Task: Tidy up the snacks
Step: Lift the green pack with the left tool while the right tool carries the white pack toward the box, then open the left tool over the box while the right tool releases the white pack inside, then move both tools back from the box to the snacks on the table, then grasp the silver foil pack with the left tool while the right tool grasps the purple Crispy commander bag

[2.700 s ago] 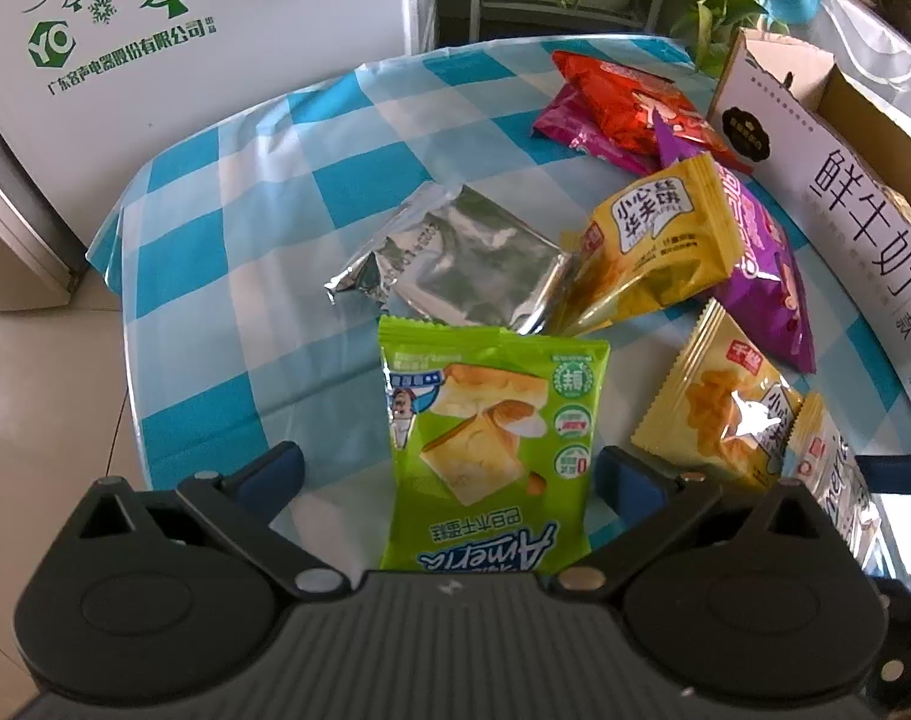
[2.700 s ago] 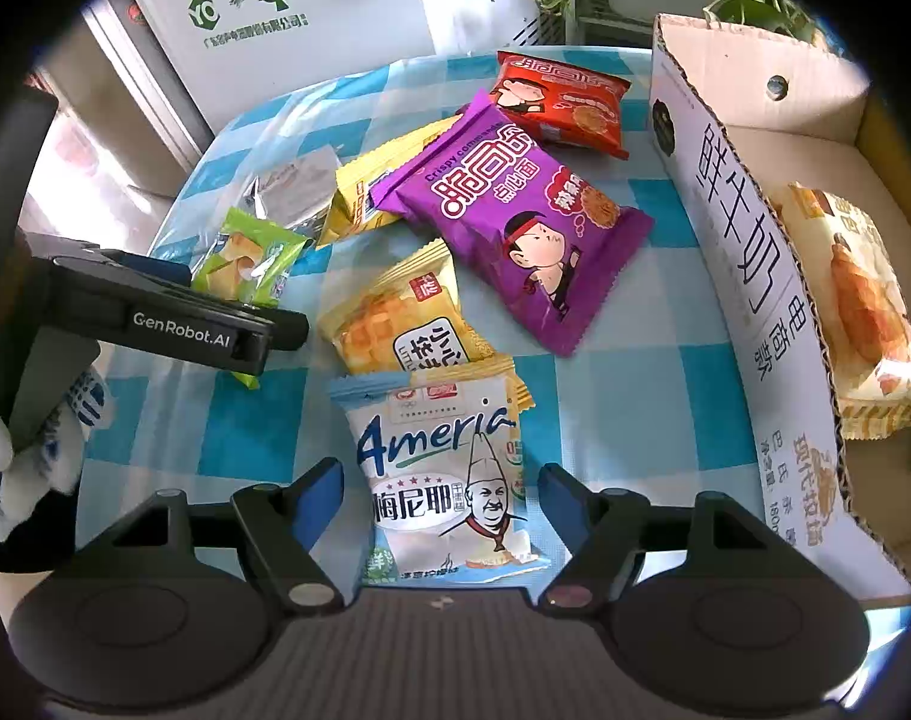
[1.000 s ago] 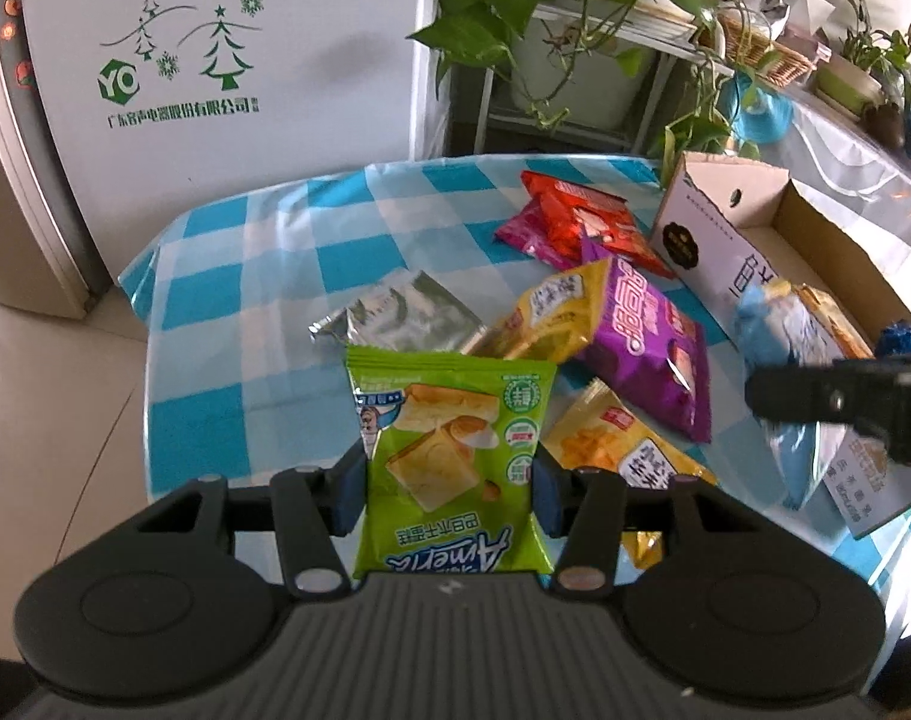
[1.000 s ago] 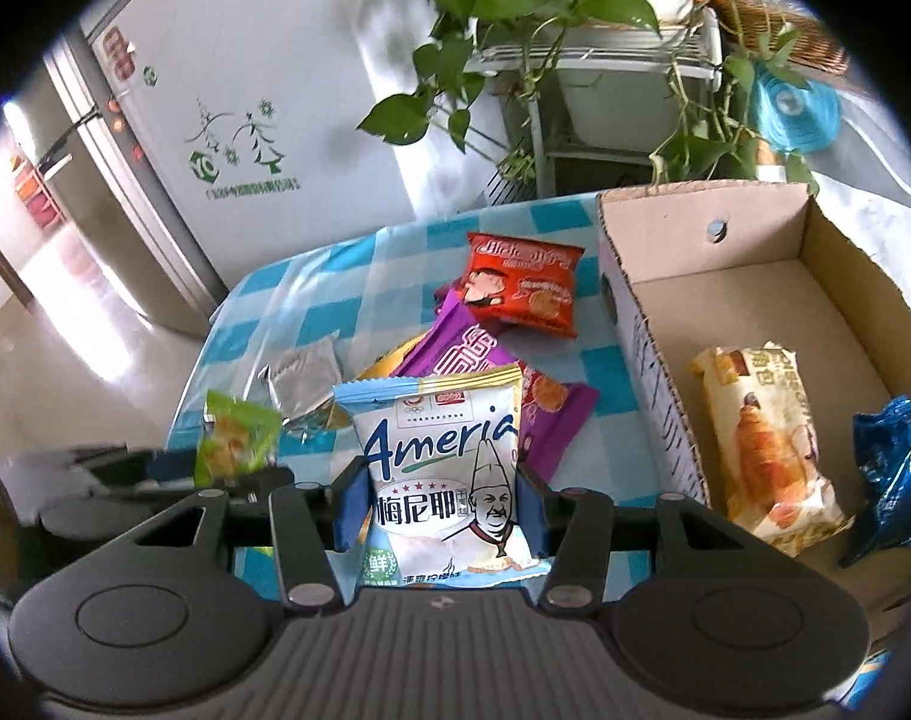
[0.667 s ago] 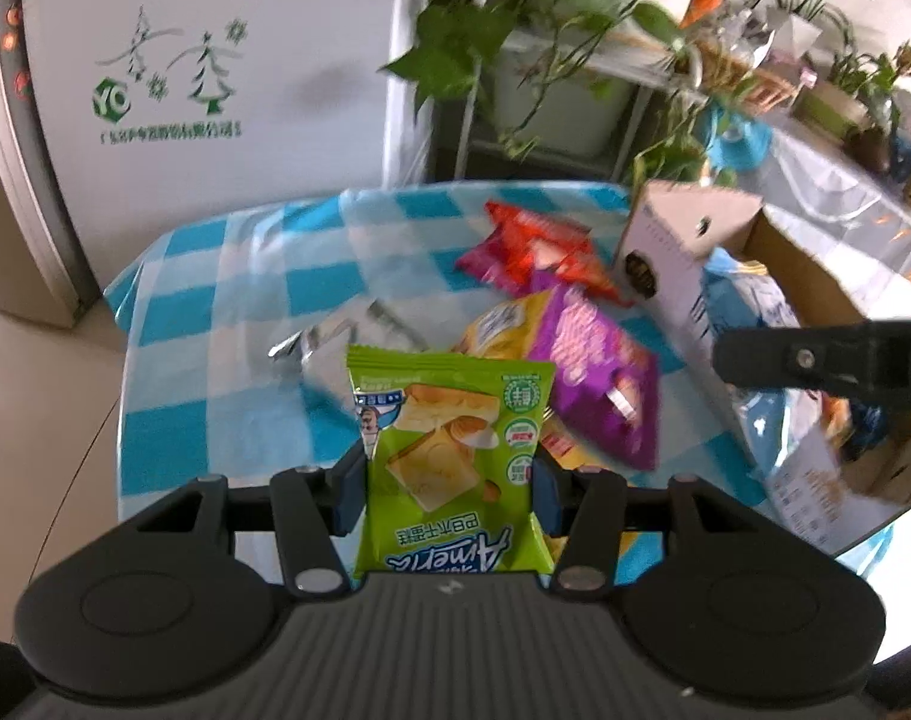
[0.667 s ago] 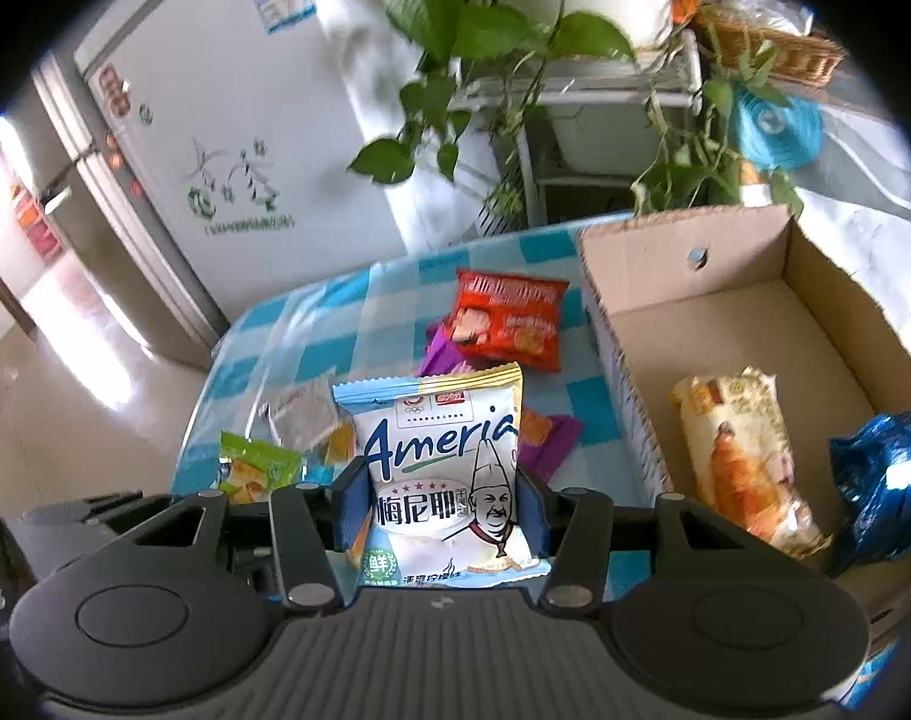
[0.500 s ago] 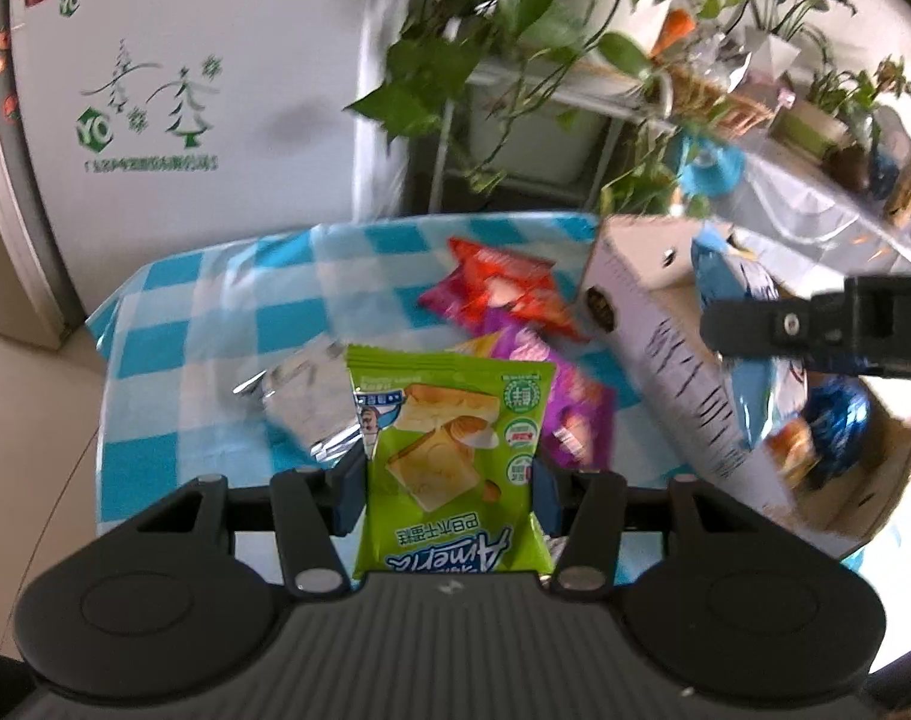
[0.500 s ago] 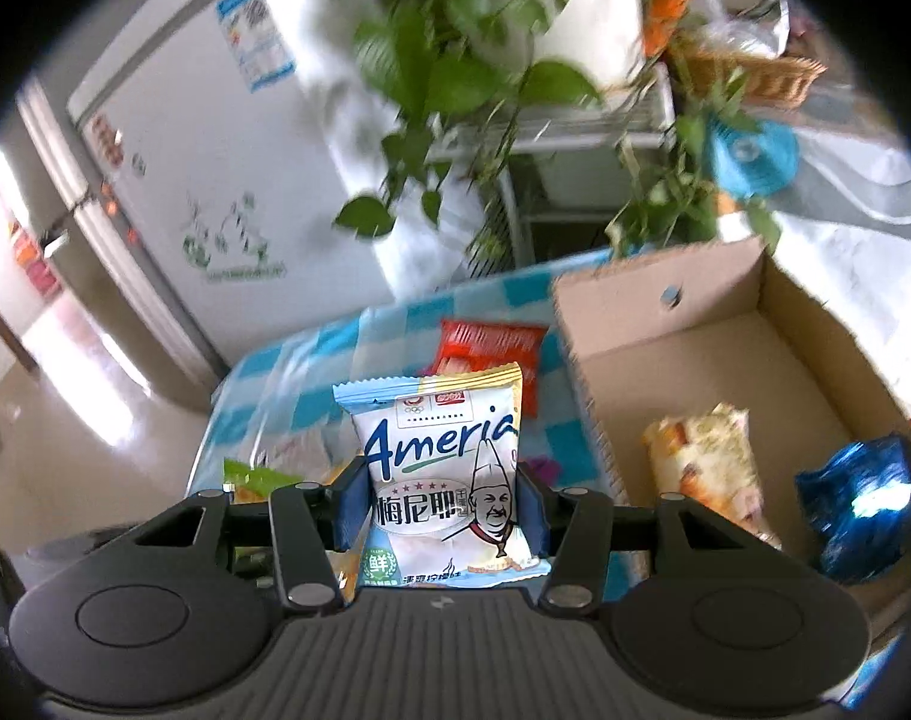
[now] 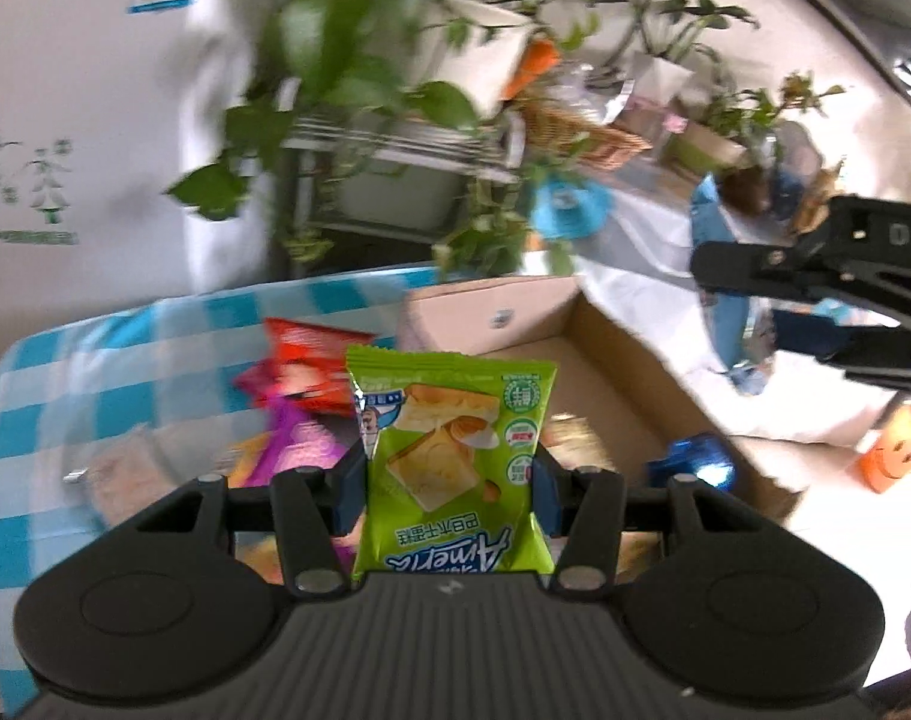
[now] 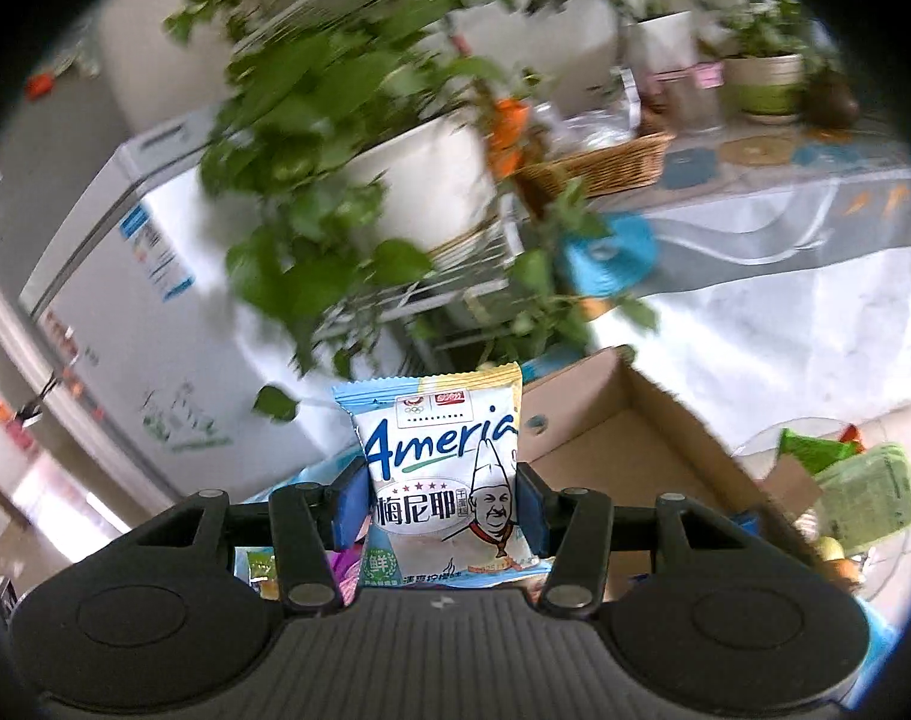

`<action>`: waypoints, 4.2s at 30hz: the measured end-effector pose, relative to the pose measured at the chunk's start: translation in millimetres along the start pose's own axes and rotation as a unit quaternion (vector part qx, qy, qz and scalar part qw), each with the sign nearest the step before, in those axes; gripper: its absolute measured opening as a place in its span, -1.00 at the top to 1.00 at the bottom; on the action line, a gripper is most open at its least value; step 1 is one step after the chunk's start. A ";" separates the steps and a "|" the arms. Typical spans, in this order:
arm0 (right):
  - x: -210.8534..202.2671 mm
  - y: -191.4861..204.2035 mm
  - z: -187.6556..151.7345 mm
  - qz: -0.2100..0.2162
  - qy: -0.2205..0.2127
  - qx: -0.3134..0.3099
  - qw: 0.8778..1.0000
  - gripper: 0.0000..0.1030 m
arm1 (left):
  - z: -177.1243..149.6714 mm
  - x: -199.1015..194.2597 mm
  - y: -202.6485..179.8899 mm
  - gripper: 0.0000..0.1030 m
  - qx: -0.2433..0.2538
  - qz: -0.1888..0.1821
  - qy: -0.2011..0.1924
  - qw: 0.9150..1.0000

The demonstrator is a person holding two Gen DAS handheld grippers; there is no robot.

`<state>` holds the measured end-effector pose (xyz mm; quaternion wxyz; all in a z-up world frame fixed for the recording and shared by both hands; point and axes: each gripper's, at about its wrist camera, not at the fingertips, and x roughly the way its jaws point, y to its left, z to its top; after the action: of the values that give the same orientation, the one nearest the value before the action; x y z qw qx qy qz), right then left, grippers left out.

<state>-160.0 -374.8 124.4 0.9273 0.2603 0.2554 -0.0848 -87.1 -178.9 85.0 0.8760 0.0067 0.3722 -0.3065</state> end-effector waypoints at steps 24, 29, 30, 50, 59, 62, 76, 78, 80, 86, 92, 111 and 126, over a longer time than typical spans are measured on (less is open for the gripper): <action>-1.3 -53.1 8.2 -0.053 0.003 0.106 0.993 -0.13 | -6.1 52.2 -76.0 -0.18 0.032 -0.075 0.047 0.996; -1.1 -58.0 7.4 -0.061 0.001 0.125 0.990 -0.41 | -4.5 46.2 -80.5 -0.55 0.035 -0.072 0.032 0.996; -2.1 -59.2 7.0 -0.063 -0.002 0.131 0.989 -0.48 | -4.1 44.7 -80.5 -0.55 0.037 -0.072 0.030 0.996; 11.3 -41.3 3.2 -0.037 0.011 0.107 0.993 -0.60 | 11.1 16.3 -19.8 -0.61 0.017 -0.020 0.020 0.999; 31.1 -10.9 -3.4 -0.012 0.033 0.062 0.997 -0.61 | 26.2 0.1 44.3 -0.64 -0.005 0.031 0.007 0.999; 38.6 2.3 -8.1 0.000 0.042 0.039 0.998 -0.61 | 28.8 -3.6 69.5 -0.68 -0.021 0.052 0.004 0.998; 92.1 73.3 -50.9 0.080 0.132 -0.130 0.979 -0.61 | 25.9 19.5 173.9 -0.74 -0.150 0.154 0.059 0.975; 101.1 78.6 -57.6 0.083 0.150 -0.158 0.973 -0.61 | 22.3 26.0 180.3 -0.74 -0.169 0.152 0.071 0.971; 108.9 84.6 -65.9 0.081 0.164 -0.190 0.965 -0.61 | 19.9 34.1 184.0 -0.74 -0.182 0.150 0.081 0.968; 125.7 101.1 -85.7 0.077 0.197 -0.284 0.935 -0.61 | 20.8 56.5 181.0 -0.75 -0.195 0.145 0.102 0.965; 148.6 106.3 -97.6 0.053 0.226 -0.338 0.912 -0.62 | 18.0 78.8 181.9 -0.75 -0.189 0.171 0.122 0.959; 189.5 115.8 -121.5 0.014 0.267 -0.374 0.888 -0.66 | -0.4 99.4 184.3 -0.81 -0.150 0.204 0.154 0.955; 179.5 115.3 -112.3 0.015 0.302 -0.284 0.910 -0.50 | -7.9 79.8 193.7 -0.23 -0.136 0.170 0.129 0.967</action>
<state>-21.3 -222.1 -0.3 0.8419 0.0029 0.5325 0.0879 55.5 -62.2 -15.1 0.8523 -0.0103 0.5140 -0.0961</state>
